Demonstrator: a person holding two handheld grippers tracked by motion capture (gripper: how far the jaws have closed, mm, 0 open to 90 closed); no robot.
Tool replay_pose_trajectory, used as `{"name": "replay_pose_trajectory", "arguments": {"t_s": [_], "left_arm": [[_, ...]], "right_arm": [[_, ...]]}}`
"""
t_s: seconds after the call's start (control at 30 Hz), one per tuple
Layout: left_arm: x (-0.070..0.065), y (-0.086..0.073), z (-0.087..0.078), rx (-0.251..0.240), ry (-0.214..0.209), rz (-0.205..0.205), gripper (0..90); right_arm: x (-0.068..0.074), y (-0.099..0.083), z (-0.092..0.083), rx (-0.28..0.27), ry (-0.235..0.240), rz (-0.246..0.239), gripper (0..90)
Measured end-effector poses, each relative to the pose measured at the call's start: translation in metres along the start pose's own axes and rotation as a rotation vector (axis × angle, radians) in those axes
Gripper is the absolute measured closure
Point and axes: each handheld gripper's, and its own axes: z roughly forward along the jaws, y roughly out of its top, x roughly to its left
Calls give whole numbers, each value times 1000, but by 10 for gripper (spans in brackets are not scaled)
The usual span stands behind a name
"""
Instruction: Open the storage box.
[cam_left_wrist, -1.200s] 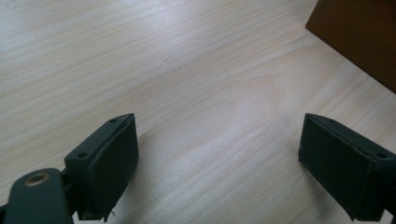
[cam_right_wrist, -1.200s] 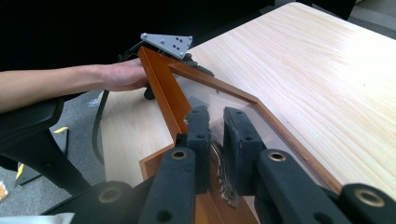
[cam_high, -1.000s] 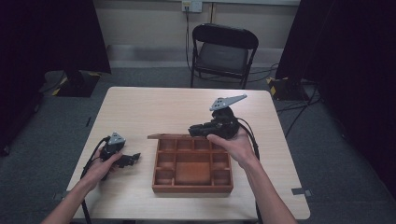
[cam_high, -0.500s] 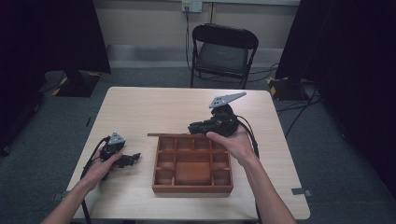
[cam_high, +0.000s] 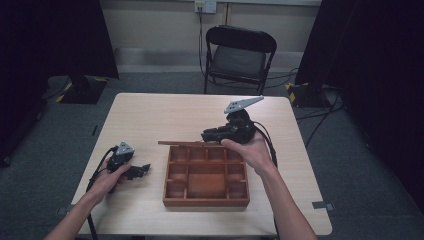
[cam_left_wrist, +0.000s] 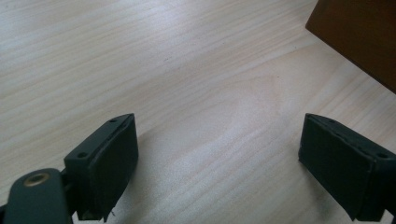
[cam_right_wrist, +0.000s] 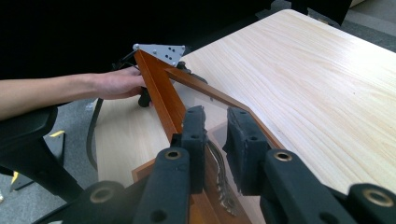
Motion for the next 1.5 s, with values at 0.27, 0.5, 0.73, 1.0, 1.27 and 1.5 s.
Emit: {"name": "replay_pose_trajectory", "arguments": {"t_s": [0.27,0.5,0.73,1.0,1.27,1.5], "left_arm": [[0,0,0,0,0,0,114],[0,0,0,0,0,0,114],[0,0,0,0,0,0,114],[0,0,0,0,0,0,114],[0,0,0,0,0,0,114],[0,0,0,0,0,0,114]], "right_arm": [[-2,2,0,-1,1,3,775],[-3,4,0,-1,2,6,775],[-6,4,0,-5,17,11,774],[-7,4,-1,-6,19,14,775],[-7,3,0,-5,22,11,775],[-6,3,0,-6,20,13,774]]}}
